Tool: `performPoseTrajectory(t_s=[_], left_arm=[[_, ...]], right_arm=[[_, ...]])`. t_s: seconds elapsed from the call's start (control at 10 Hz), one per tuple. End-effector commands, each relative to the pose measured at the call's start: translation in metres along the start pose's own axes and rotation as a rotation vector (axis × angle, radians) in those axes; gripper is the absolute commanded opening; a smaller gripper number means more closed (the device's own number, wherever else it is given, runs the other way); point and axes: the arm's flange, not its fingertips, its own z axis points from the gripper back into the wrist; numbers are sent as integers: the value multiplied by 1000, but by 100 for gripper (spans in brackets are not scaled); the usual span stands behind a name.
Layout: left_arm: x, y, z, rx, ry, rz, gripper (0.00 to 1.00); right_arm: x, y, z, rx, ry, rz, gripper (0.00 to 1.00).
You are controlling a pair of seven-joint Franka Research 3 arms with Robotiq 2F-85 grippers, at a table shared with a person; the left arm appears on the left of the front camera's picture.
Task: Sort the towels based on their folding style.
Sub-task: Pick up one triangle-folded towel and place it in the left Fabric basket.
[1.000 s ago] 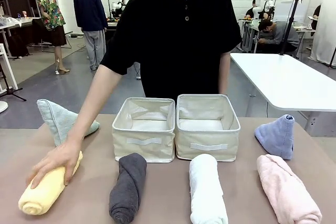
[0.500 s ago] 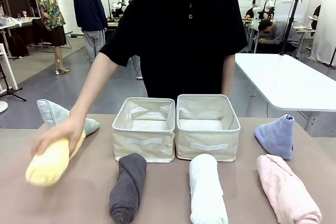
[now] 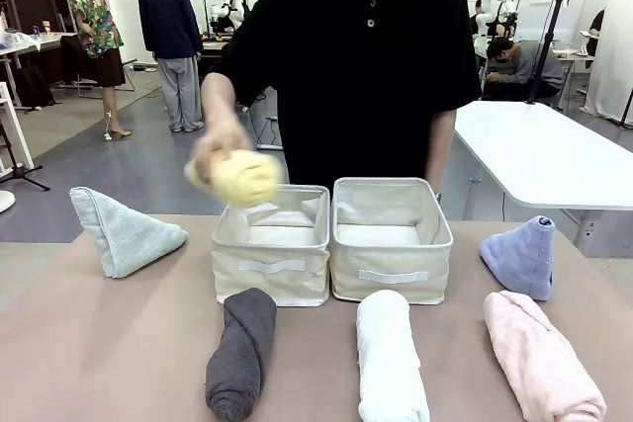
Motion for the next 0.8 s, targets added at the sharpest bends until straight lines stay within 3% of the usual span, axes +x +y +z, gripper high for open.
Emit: performPoseTrajectory(t_s=[0.0, 0.2, 0.7], left_arm=[[20, -4, -33, -18, 169, 16, 100], [39, -5, -69, 36, 219, 71, 100], [61, -6, -107, -6, 113, 114, 100]], right_arm=[[0, -1, 0, 15, -26, 16, 100], [0, -1, 0, 15, -26, 16, 100], [0, -1, 0, 15, -26, 16, 100]])
